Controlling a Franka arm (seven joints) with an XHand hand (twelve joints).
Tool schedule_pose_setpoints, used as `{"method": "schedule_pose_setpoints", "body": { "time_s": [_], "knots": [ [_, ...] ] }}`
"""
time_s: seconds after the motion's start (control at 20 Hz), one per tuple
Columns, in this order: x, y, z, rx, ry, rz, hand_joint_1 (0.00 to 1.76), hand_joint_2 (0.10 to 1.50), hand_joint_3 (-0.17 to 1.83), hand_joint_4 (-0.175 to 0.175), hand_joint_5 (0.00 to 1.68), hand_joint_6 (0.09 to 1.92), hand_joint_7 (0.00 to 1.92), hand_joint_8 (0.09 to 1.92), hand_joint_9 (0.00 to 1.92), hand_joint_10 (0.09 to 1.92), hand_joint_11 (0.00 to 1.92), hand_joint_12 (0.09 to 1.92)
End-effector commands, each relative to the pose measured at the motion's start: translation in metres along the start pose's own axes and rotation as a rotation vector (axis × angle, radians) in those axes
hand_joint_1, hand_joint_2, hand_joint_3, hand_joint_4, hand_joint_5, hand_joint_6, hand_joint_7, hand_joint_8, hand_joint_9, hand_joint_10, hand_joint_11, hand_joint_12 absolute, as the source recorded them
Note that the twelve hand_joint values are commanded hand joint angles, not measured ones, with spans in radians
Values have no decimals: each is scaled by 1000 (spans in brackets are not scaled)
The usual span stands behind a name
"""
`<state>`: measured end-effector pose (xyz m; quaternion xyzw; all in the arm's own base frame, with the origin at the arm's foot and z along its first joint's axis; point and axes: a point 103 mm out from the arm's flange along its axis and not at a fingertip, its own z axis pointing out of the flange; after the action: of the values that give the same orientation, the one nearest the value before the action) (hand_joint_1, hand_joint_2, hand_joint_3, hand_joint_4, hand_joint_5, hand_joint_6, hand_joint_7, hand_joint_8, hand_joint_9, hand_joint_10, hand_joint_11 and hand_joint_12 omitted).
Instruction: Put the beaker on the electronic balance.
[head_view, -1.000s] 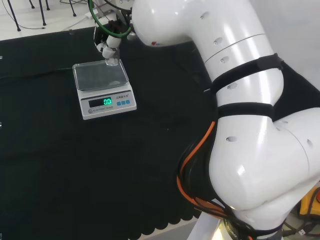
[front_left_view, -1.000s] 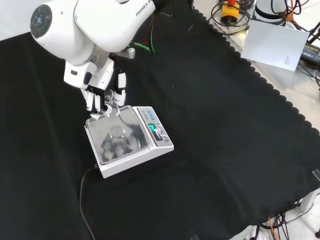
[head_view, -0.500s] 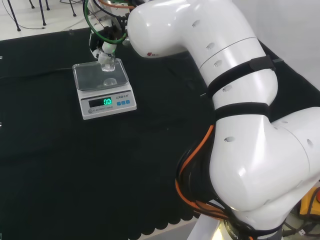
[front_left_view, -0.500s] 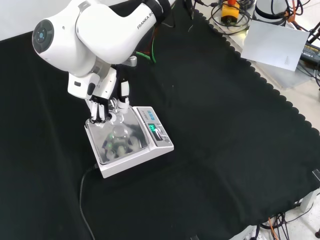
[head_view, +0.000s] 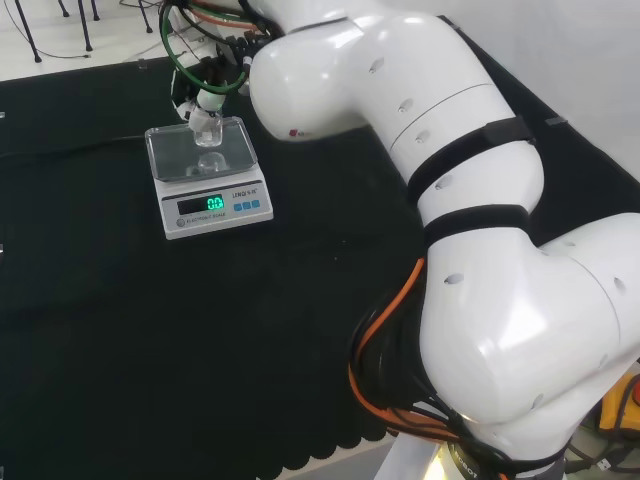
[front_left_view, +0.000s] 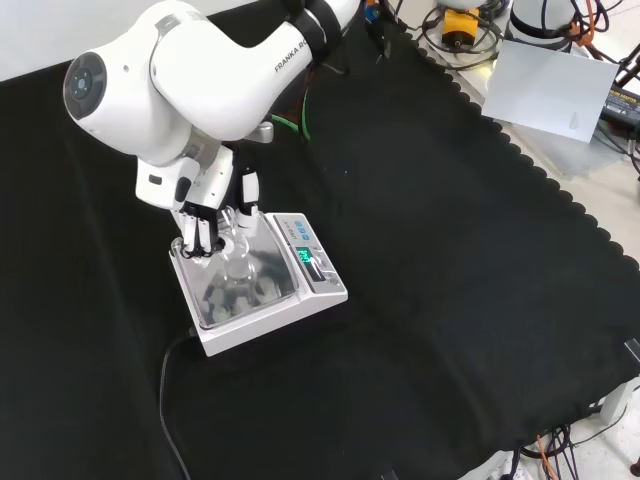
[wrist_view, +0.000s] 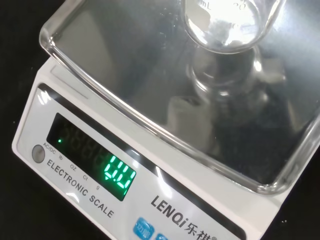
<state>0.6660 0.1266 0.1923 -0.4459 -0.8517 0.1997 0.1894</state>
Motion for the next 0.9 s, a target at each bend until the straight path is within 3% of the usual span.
{"method": "schedule_pose_setpoints", "body": {
  "time_s": [0.05, 0.7, 0.8, 0.9],
  "knots": [
    [7, 7, 15, 32, 19, -20, 1117, 1228, -6, -175, 773, 1312, 589, 1079, 901, 964, 961, 918],
    [5, 8, 22, 56, 40, -24, 1120, 1220, -7, -175, 786, 1292, 596, 1069, 909, 950, 975, 908],
    [6, 8, 21, 65, 29, -24, 1169, 1138, -94, -175, 750, 1061, 590, 986, 948, 825, 1106, 893],
    [7, 8, 21, 69, 21, -26, 1138, 1044, -154, -174, 702, 939, 568, 927, 922, 753, 1102, 951]
  ]
}}
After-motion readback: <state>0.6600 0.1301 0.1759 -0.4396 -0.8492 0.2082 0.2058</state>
